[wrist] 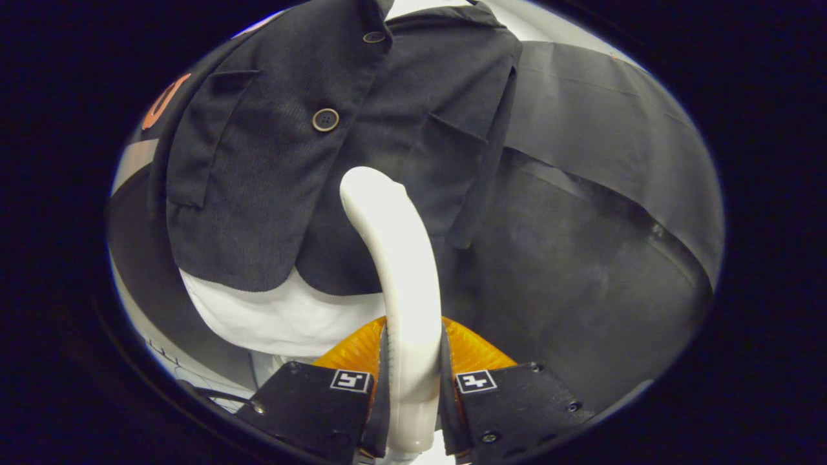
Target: Iron the clothes twice with a garment steamer, once on the left side and once on the right side.
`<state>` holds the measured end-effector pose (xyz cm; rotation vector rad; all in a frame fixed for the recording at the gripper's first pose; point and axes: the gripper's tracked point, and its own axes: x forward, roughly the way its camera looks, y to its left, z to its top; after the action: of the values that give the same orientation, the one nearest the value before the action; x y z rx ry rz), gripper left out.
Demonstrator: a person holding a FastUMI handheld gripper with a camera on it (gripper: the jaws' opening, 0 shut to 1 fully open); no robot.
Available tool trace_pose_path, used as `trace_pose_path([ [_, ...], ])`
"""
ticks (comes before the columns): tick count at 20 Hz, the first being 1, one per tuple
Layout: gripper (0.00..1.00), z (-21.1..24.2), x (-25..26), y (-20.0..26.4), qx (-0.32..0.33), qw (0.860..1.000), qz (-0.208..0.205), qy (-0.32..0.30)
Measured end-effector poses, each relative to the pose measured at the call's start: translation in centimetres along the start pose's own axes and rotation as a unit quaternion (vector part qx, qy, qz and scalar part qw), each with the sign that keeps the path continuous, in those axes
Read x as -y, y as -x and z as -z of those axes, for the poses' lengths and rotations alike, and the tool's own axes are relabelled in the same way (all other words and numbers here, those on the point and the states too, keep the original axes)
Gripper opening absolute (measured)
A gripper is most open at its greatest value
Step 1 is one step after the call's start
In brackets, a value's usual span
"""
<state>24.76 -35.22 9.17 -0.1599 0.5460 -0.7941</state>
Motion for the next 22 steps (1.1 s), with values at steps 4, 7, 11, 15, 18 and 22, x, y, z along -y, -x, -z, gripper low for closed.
trace_pose_path([
  [4,0.35,1.2,-0.1,-0.1,-0.014,1.000,0.000,0.004],
  [7,0.35,1.9,-0.2,-0.3,-0.026,1.000,0.002,0.005],
  [11,0.35,2.3,-0.4,-0.3,-0.035,0.999,-0.002,0.012],
  [15,0.35,2.5,-0.3,-0.6,-0.045,0.999,-0.004,0.019],
  [18,0.35,2.4,-0.3,-0.6,-0.052,0.998,-0.002,0.020],
  [22,0.35,2.4,-0.2,-0.6,-0.065,0.998,-0.003,0.020],
])
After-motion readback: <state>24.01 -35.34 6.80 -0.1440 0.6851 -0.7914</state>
